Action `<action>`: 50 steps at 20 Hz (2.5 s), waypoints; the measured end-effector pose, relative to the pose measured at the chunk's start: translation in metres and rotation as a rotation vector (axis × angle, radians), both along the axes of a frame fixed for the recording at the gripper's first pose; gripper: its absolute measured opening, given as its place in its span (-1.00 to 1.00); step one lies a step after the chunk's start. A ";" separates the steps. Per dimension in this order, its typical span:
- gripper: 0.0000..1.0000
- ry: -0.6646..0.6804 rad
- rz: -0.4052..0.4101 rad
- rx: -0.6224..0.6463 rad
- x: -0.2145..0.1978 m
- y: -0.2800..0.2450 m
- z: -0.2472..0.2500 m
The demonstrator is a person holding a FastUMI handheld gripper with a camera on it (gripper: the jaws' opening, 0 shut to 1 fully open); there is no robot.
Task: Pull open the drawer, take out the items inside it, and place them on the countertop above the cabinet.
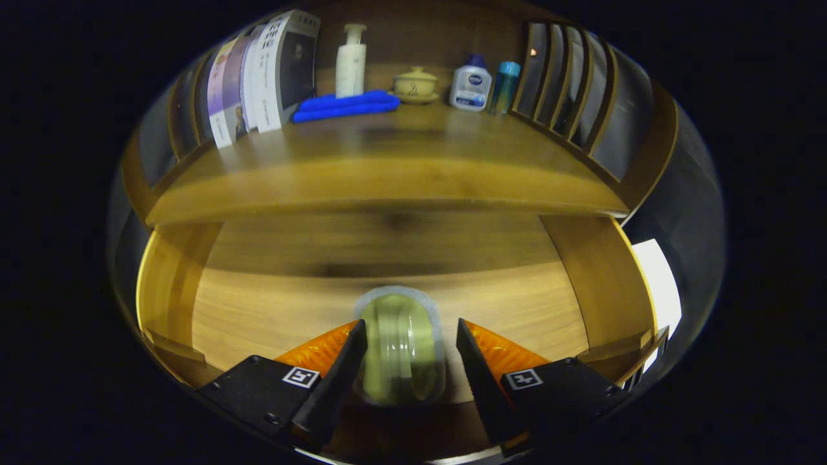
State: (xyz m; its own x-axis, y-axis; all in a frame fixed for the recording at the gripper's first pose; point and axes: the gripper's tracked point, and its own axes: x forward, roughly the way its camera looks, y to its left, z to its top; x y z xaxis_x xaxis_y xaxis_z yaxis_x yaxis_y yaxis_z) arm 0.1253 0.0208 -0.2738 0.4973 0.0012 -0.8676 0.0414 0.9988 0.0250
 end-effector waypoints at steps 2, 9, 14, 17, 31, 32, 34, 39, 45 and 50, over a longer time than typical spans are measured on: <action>0.63 -0.013 -0.013 0.020 0.002 0.004 -0.002; -0.49 -0.079 -0.021 0.038 0.004 0.009 0.003; -0.66 -0.225 -0.016 0.101 0.012 0.020 0.026; -0.66 -0.303 -0.015 0.088 0.007 0.017 0.046; -0.66 -0.659 0.024 0.013 -0.005 0.007 0.154; -0.66 -0.662 0.013 0.020 0.000 0.005 0.159; -0.66 -0.666 0.007 0.020 0.009 -0.001 0.168; -0.66 -0.634 0.027 -0.023 0.049 -0.015 0.179; -0.66 -0.548 -0.013 0.082 0.104 -0.016 0.164; -0.66 -0.474 -0.018 0.133 0.132 -0.018 0.145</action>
